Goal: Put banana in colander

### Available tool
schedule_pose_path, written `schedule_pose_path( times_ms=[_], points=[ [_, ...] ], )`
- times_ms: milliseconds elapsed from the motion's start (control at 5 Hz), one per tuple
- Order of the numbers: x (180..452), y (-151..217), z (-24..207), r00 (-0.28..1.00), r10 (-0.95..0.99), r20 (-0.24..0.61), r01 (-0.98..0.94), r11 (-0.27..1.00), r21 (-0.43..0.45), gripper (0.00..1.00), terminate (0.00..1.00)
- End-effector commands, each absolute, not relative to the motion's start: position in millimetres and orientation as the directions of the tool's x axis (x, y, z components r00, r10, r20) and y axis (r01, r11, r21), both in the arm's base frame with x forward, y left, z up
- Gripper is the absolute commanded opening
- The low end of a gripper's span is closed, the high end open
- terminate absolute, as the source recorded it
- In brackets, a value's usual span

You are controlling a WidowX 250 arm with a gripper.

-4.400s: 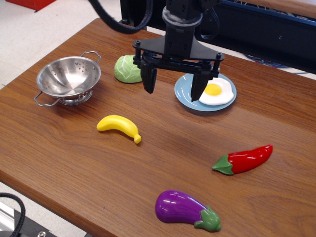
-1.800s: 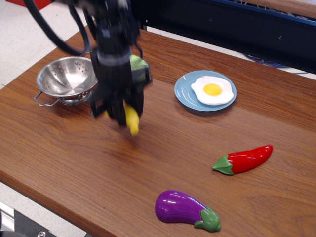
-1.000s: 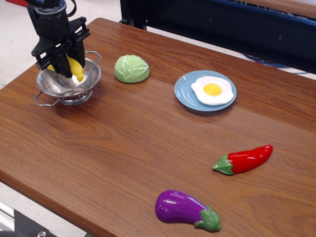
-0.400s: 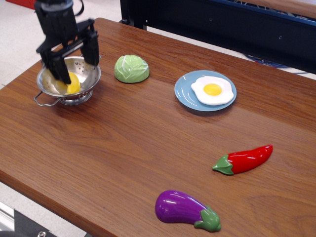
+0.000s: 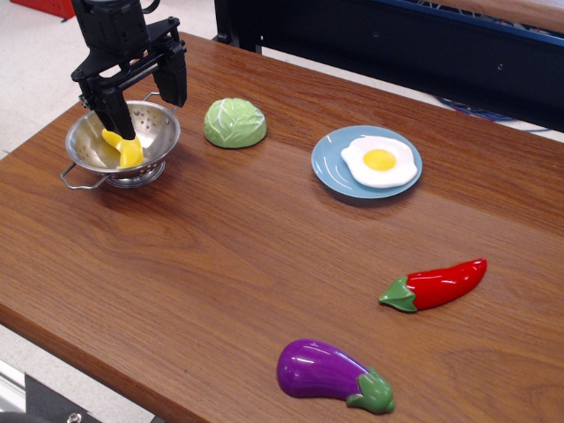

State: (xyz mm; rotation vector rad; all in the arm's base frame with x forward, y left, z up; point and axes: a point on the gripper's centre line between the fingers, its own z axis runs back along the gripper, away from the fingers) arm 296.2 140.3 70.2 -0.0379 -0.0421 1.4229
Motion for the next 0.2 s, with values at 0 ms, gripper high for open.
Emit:
schedule_pose_path(
  times_ms=[0],
  points=[
    [295.6, 139.7, 90.3, 0.146, 0.988, 0.046, -0.983, 0.150, -0.107, 1.00, 1.00]
  ],
)
